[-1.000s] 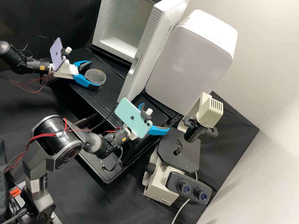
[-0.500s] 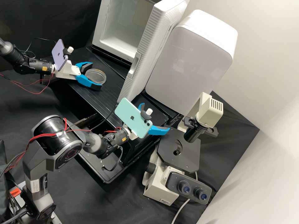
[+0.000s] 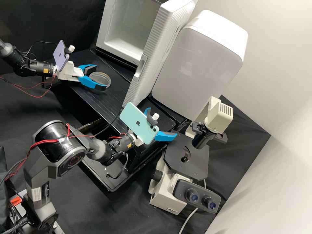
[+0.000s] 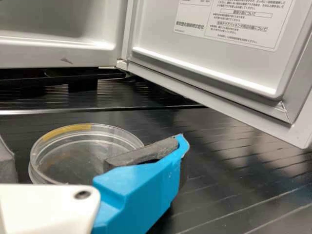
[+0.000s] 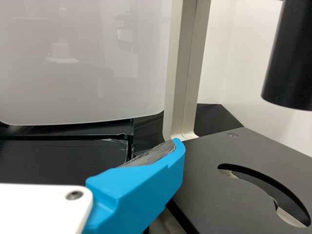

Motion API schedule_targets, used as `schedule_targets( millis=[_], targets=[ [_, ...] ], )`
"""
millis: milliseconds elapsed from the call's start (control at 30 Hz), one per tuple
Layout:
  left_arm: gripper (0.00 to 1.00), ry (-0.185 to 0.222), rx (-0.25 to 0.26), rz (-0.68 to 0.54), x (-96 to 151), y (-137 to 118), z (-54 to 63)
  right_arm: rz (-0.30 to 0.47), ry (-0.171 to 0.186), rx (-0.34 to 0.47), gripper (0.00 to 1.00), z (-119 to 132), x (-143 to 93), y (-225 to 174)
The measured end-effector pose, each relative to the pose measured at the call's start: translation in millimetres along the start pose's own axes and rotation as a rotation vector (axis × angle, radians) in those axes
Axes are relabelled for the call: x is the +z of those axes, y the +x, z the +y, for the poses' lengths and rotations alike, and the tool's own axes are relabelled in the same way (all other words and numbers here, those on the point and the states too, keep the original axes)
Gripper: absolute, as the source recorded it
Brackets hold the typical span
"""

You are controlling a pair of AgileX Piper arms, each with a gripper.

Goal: Place the petri dish in the incubator

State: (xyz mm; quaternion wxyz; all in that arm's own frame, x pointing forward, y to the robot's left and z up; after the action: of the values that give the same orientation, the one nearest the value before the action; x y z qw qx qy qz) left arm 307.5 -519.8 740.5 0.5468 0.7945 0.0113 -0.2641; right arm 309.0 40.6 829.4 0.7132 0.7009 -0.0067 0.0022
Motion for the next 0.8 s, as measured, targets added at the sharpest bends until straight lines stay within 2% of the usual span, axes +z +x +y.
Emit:
schedule_targets(
  millis=[100,267,533,800],
  targets=[
    [0.00,0.018,0.002,0.002,0,0,-0.4,0.000,0.000,0.000,1.00,0,0,0],
    [0.00,0.077,-0.002,0.011,3,-1,-4.4,0.000,0.000,0.000,1.00,0,0,0],
    [0.00,0.126,-0.016,0.020,3,-2,-10.2,0.000,0.000,0.000,1.00,0,0,0],
    [0.00,0.133,-0.018,0.026,3,-1,-13.4,0.000,0.000,0.000,1.00,0,0,0]
  ],
)
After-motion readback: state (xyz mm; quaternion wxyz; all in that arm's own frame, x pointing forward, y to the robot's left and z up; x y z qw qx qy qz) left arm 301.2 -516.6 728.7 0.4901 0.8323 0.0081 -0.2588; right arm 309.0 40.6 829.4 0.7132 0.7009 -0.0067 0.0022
